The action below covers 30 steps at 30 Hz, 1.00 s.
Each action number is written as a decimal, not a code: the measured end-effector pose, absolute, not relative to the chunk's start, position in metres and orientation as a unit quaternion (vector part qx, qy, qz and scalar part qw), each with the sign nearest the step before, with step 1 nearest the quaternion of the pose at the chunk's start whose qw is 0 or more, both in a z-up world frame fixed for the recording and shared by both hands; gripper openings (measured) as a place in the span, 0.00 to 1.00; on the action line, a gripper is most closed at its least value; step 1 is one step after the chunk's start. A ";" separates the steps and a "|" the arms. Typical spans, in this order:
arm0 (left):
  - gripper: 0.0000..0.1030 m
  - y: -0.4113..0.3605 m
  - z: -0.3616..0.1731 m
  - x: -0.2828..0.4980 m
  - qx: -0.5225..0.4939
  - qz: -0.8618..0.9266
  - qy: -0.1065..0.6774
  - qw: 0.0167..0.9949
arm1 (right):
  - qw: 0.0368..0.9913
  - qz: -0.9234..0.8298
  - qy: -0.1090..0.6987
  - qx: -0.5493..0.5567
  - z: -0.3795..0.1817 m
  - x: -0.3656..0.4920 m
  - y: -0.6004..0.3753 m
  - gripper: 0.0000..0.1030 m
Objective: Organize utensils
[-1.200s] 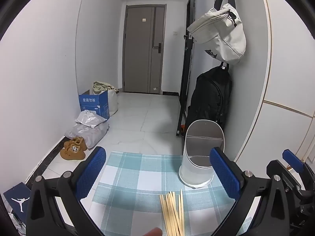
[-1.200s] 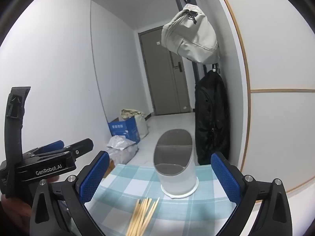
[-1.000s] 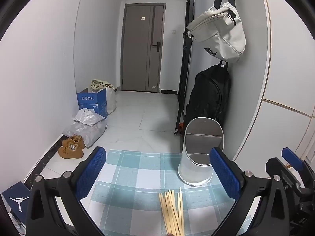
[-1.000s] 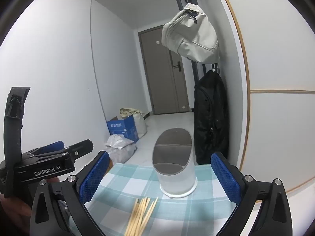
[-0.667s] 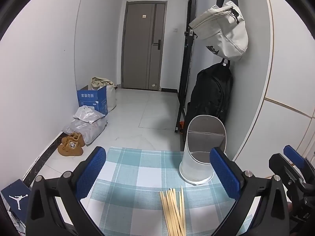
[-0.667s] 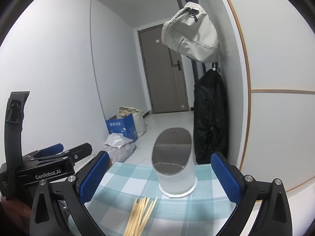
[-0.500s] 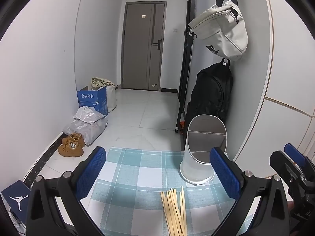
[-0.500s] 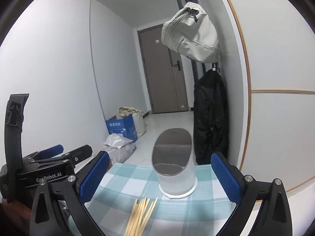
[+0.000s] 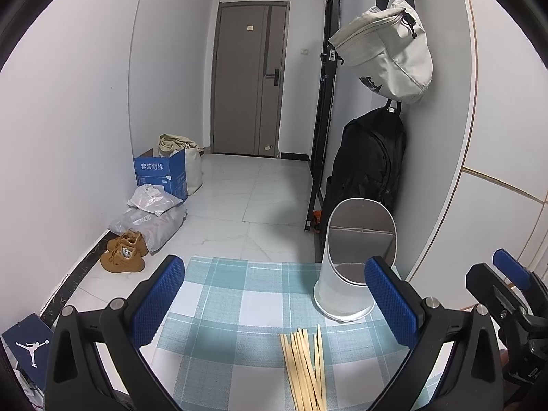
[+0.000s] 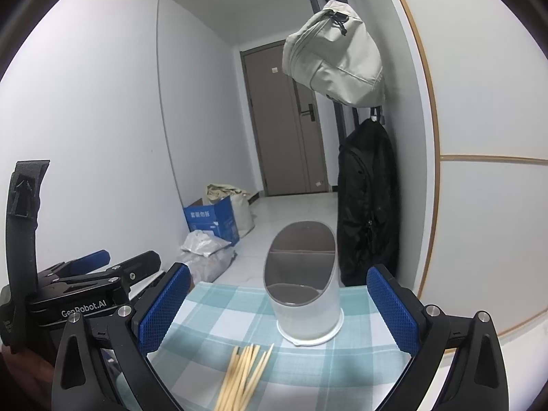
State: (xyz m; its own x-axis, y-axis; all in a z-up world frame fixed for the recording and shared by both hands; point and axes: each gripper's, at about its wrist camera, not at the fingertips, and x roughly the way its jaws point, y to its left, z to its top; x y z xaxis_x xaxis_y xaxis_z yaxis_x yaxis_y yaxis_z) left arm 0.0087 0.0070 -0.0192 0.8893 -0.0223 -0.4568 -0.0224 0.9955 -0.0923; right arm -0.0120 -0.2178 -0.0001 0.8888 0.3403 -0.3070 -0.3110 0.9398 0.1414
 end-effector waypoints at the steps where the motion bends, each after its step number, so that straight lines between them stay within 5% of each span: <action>1: 0.99 0.007 -0.019 0.009 -0.047 0.000 0.236 0.971 | 0.971 0.168 0.166 0.044 -0.001 -0.012 -0.218 1.00; 30: 0.99 0.016 -0.026 0.017 -0.060 -0.003 0.248 0.967 | 0.969 0.166 0.175 0.051 -0.006 -0.007 -0.213 1.00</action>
State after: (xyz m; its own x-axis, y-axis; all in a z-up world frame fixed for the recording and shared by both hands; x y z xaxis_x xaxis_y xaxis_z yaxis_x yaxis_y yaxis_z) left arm 0.0173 0.0165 -0.0258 0.8772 -0.0348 -0.4789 -0.0244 0.9928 -0.1169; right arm -0.0073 -0.2133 -0.0064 0.8836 0.3390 -0.3230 -0.3030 0.9399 0.1576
